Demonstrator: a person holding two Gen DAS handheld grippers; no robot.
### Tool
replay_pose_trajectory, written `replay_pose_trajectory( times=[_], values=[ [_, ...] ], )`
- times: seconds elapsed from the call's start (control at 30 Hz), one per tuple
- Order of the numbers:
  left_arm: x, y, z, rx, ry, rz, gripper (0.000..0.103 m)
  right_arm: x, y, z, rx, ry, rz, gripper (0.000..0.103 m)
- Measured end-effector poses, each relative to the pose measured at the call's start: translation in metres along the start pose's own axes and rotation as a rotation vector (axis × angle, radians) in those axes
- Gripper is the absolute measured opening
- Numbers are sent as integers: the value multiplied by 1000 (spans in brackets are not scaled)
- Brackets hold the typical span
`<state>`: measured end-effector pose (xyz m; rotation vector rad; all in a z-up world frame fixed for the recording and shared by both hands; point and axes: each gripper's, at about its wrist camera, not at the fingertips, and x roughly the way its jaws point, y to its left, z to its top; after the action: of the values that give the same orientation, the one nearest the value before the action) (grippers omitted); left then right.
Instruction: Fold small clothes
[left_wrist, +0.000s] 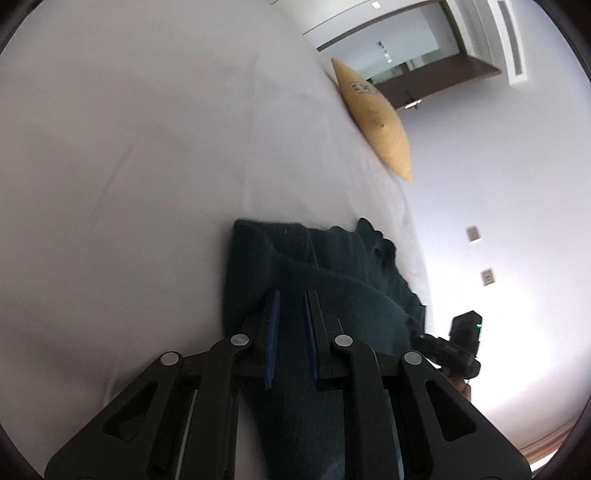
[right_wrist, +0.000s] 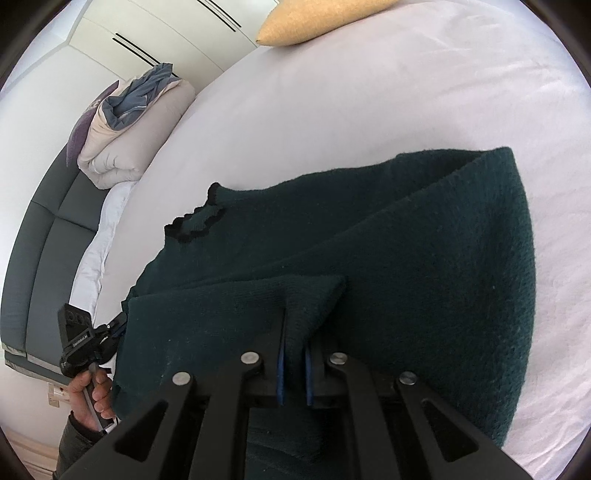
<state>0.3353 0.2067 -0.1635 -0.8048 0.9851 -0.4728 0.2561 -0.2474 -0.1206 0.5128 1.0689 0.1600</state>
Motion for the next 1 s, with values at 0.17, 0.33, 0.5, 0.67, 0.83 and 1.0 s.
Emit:
replay_pose_trajectory(
  times=[0.17,0.33,0.5,0.67,0.83,1.0],
  values=[
    [-17,-17,-37,113,37,29,14,0,1,-2,15,-17,-6,5],
    [-30,-35,-83,237,79,104,14,-2,2,-7,43,-43,-14,6],
    [-35,-38,-104,266,62,151,14,-22,12,-16,53,-41,-48,21],
    [-26,-36,-111,286,45,165,14,-30,11,-36,3,-62,-71,33],
    [-50,-31,-118,217,1,162,14,-47,-11,-42,116,-92,-8,28],
    [-96,-30,-159,147,-37,177,55,-129,-16,-85,121,-244,-82,61]
  ],
)
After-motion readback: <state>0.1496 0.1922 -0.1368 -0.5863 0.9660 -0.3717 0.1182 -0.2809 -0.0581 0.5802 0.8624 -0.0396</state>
